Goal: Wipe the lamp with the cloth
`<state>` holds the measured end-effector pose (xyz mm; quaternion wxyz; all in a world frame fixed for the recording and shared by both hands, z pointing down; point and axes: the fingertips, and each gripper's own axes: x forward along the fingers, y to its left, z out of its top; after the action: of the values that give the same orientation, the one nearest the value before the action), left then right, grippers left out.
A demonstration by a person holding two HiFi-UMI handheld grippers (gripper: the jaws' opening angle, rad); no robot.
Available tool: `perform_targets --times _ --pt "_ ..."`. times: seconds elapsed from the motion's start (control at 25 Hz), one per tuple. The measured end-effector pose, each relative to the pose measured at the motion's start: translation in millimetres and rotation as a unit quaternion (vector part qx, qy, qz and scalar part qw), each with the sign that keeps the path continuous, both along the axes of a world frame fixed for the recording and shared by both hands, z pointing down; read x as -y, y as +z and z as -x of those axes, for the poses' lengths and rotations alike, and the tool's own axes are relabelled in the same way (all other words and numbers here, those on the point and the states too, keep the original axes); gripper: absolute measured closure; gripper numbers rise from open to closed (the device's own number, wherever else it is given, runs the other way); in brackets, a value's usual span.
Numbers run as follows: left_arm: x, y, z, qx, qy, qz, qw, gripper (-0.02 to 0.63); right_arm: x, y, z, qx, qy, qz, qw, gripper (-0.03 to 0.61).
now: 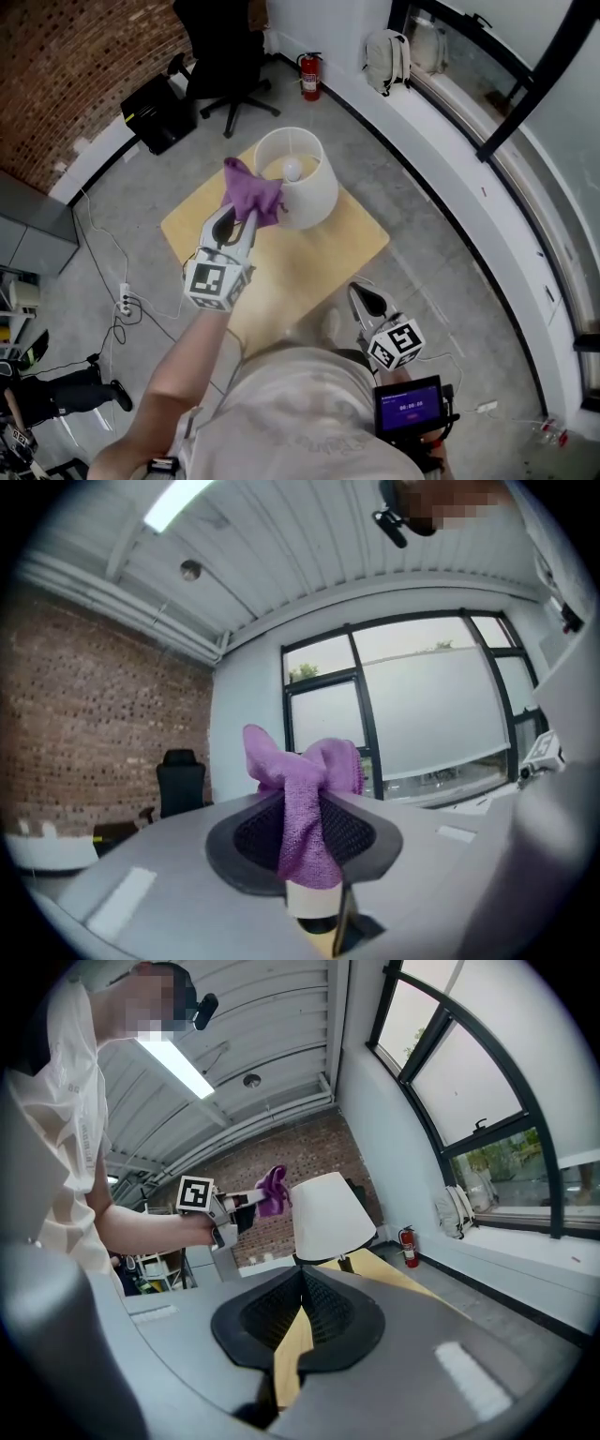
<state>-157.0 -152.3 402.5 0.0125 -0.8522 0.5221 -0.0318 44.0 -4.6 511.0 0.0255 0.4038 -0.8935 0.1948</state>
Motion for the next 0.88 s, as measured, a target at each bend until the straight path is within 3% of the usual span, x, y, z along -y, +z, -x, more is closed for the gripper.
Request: perform_targets --times 0.16,0.4,0.88 --pt "12.7 -9.8 -28.9 0.093 0.022 -0.037 0.9948 0.52 0.2 -2.8 -0.9 0.004 0.003 -0.005 1.0 0.565" --pt "14.6 25.6 -52.3 0.191 0.04 -0.033 0.9802 0.52 -3.4 0.9 -18.5 0.01 0.022 -0.002 1.0 0.565" --pt "-18.3 135.6 -75.6 0.275 0.096 0.066 0.9543 0.52 -7.2 4.7 -36.7 0.012 0.028 0.0 1.0 0.565"
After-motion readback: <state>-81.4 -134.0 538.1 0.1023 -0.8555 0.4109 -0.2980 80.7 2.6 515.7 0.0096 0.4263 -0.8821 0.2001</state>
